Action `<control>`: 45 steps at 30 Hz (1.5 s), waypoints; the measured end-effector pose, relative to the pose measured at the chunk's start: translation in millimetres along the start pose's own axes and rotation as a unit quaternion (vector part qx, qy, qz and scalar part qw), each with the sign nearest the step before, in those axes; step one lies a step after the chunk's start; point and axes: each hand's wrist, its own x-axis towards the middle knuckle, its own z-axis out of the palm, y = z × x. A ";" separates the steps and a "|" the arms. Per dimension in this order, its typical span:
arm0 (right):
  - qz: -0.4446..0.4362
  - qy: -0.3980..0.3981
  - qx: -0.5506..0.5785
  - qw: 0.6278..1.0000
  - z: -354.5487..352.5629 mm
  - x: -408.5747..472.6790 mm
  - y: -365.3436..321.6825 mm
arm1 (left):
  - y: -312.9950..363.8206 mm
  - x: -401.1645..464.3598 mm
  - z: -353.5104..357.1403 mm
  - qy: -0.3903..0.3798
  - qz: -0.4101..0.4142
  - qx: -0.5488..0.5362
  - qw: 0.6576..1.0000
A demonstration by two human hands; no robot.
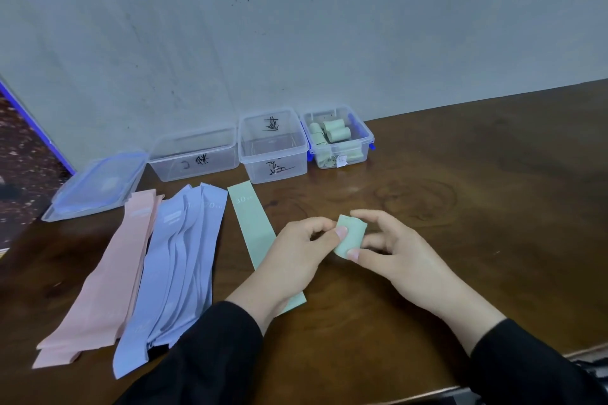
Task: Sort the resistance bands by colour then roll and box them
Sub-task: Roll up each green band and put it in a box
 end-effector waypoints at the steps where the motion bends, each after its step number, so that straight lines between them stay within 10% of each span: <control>1: -0.001 0.001 0.007 1.000 -0.4 0.8 -2.3 | 2.8 -0.2 -1.9 -0.005 -0.013 -0.023 1.000; 6: -0.154 0.151 -0.146 0.965 -9.3 4.3 2.4 | 11.0 6.7 -14.0 -0.027 -0.091 -0.148 0.984; 11: -0.292 0.062 -0.326 0.897 -24.0 23.4 -3.9 | 14.2 13.5 -24.5 -0.054 -0.116 -0.224 0.966; 30: -0.296 0.049 -0.519 0.800 -41.3 117.1 -65.3 | 23.0 105.8 -53.6 0.020 -0.080 -0.283 0.955; 36: -0.205 0.047 -0.470 0.857 -64.1 163.4 -89.7 | 35.6 147.9 -68.2 -0.001 -0.030 -0.314 0.949; 40: -0.038 0.083 -0.406 0.909 -93.9 206.0 -101.7 | 14.9 182.1 -76.5 0.185 0.154 -0.007 0.970; 45: 0.073 0.077 -0.414 0.904 -105.9 273.5 -89.8 | -26.9 205.7 -53.7 0.277 0.349 0.297 0.844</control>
